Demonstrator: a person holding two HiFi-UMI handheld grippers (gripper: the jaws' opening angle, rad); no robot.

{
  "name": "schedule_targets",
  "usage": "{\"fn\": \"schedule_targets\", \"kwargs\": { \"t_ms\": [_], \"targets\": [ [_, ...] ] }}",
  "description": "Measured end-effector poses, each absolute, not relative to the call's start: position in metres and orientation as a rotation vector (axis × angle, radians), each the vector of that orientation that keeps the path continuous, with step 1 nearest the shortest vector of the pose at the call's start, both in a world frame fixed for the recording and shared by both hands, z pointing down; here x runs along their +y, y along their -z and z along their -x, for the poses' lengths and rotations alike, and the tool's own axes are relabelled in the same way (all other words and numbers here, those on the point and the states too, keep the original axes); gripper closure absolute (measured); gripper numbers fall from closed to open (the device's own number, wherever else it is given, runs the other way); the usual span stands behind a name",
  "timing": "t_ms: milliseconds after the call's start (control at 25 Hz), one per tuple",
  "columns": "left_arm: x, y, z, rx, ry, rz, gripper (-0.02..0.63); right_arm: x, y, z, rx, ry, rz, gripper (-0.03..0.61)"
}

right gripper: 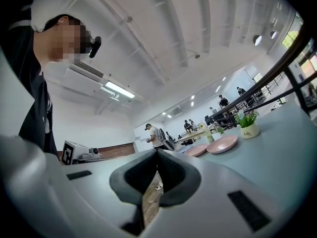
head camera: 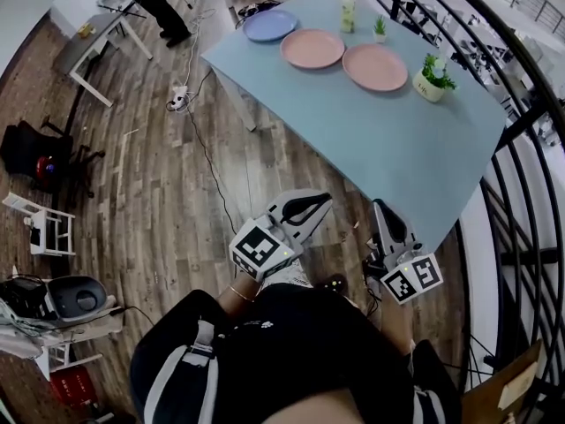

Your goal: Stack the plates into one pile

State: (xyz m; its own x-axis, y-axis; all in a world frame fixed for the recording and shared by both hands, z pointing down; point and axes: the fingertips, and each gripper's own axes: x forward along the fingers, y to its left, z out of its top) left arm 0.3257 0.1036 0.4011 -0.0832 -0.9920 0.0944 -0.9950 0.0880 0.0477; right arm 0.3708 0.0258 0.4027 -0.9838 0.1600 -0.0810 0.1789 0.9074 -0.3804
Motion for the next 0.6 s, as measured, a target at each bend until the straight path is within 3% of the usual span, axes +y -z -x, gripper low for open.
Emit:
{"fn": "schedule_targets", "kwargs": {
  "t_ms": [600],
  "targets": [
    [0.104, -0.397, -0.209, -2.258, -0.013, -2.005, 0.594, 0.018, -0.403, -0.267, 3.057, 0.652, -0.214, 0.577]
  ]
}}
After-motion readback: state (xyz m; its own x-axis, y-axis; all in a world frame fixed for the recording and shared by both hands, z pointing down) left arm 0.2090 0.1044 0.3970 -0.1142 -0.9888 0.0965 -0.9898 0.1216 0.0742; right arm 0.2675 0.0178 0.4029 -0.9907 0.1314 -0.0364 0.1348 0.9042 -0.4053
